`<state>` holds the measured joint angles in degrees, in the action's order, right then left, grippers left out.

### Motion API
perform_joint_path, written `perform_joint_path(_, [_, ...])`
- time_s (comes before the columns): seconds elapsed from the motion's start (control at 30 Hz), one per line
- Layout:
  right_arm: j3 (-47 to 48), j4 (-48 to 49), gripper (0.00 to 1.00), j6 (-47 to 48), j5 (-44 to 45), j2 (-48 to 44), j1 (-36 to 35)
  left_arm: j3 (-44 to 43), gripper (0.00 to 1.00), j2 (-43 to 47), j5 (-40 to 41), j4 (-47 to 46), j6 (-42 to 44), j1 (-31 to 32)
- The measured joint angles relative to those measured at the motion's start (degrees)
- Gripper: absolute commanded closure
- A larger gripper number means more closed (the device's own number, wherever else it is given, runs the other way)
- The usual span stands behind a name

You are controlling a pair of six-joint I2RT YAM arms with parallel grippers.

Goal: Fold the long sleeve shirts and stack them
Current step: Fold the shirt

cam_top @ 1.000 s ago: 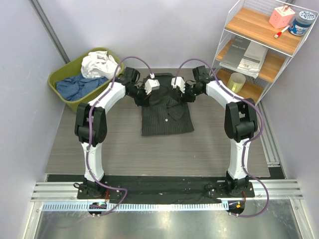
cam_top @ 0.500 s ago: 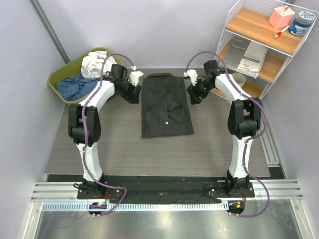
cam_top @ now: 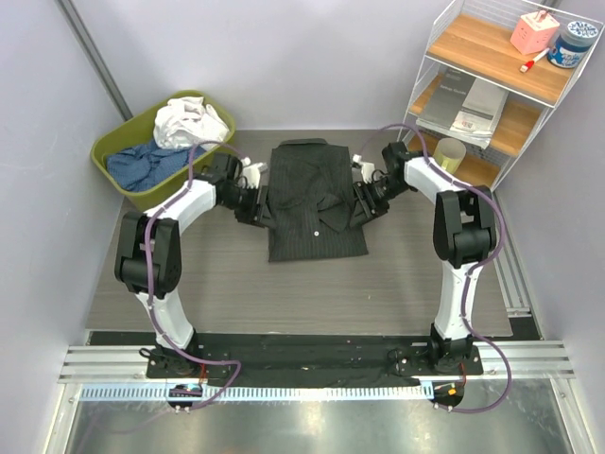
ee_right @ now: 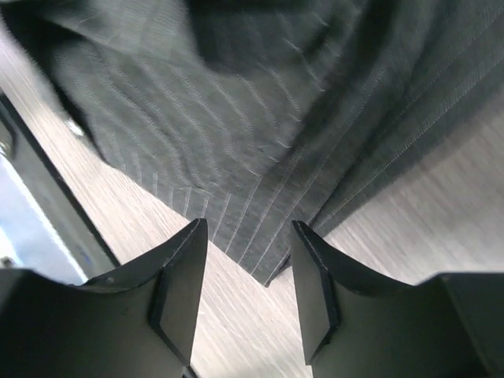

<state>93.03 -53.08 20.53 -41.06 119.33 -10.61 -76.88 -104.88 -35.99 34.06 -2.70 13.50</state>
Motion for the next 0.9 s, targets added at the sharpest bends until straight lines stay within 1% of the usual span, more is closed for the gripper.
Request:
perform_joint_path(0.13, [-4.9, 3.1, 0.45, -5.5, -0.7, 0.0, 1.7, 5.7, 0.57, 0.0, -2.7, -2.1, -5.5, -0.4])
perform_joint_path(0.23, [-8.1, 5.3, 0.44, -8.5, -0.9, 0.0, 2.6, 8.1, 0.57, 0.0, -4.9, -3.4, -8.4, -0.5])
perform_joint_path(0.4, [-10.6, 7.8, 0.40, -11.9, -1.1, 0.0, 2.8, 9.4, 0.52, -0.8, -7.9, -5.4, -11.3, -0.5])
perform_joint_path(0.6, [-12.6, 10.1, 0.39, -14.9, -3.9, -0.1, 3.4, 11.0, 0.46, -3.6, -9.7, -7.3, -13.5, -0.5])
perform_joint_path(0.7, [-14.3, 11.5, 0.39, -15.8, -5.1, -0.8, 3.9, 12.0, 0.45, -4.5, -10.4, -7.6, -13.7, -0.5])
perform_joint_path(0.8, [-15.9, 12.1, 0.43, -16.4, -6.0, -1.4, 3.9, 13.0, 0.45, -4.6, -10.9, -7.7, -13.9, -0.5])
perform_joint_path(0.83, [-16.4, 12.3, 0.50, -16.6, -6.1, -1.5, 3.9, 13.4, 0.45, -4.6, -11.3, -8.0, -13.9, -0.5])
perform_joint_path(0.9, [-17.3, 12.9, 0.63, -17.1, -6.5, -1.7, 3.9, 14.4, 0.50, -4.6, -12.0, -9.0, -14.4, -0.5])
